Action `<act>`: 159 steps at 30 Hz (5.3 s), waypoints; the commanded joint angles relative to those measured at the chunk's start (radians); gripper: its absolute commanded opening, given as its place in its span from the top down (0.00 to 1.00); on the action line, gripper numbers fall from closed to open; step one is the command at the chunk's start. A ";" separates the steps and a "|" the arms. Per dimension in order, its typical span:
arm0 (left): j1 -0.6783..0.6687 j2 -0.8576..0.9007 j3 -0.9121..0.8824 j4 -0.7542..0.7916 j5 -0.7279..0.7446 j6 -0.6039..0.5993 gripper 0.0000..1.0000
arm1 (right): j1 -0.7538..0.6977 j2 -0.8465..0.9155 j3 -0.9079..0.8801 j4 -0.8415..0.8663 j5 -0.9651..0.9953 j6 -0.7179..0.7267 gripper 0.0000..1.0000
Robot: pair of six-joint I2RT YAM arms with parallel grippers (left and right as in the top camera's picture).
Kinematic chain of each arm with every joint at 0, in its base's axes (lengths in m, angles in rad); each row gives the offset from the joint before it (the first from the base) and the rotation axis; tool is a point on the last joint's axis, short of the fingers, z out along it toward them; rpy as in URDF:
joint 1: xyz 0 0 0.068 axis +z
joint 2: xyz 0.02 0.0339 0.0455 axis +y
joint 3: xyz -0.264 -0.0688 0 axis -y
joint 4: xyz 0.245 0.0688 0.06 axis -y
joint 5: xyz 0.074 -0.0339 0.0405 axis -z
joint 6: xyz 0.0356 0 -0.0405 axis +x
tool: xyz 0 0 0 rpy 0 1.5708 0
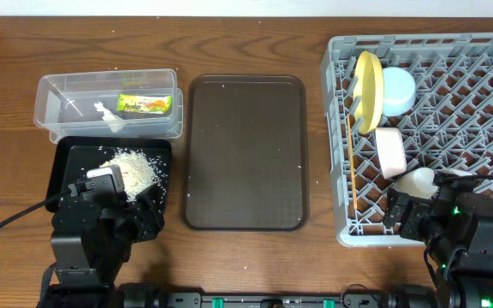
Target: Sort waste into correct bins and load items into the dishwasher rack
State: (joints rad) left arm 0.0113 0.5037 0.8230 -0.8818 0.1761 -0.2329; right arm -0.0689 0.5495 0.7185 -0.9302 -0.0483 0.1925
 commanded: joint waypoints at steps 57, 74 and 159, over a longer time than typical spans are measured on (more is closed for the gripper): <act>0.002 -0.002 -0.010 0.001 -0.012 -0.005 0.35 | 0.017 -0.544 -0.713 0.990 0.130 -0.238 0.01; 0.002 -0.002 -0.010 0.001 -0.012 -0.005 0.36 | 0.017 -0.542 -0.713 0.863 0.126 -0.238 0.01; -0.002 -0.500 -0.819 0.819 -0.072 0.146 0.35 | 0.017 -0.542 -0.713 0.863 0.126 -0.238 0.01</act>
State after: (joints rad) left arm 0.0109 0.0101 0.0174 -0.0227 0.0967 -0.0784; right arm -0.0372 0.0128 0.0067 -0.0635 0.0788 -0.0349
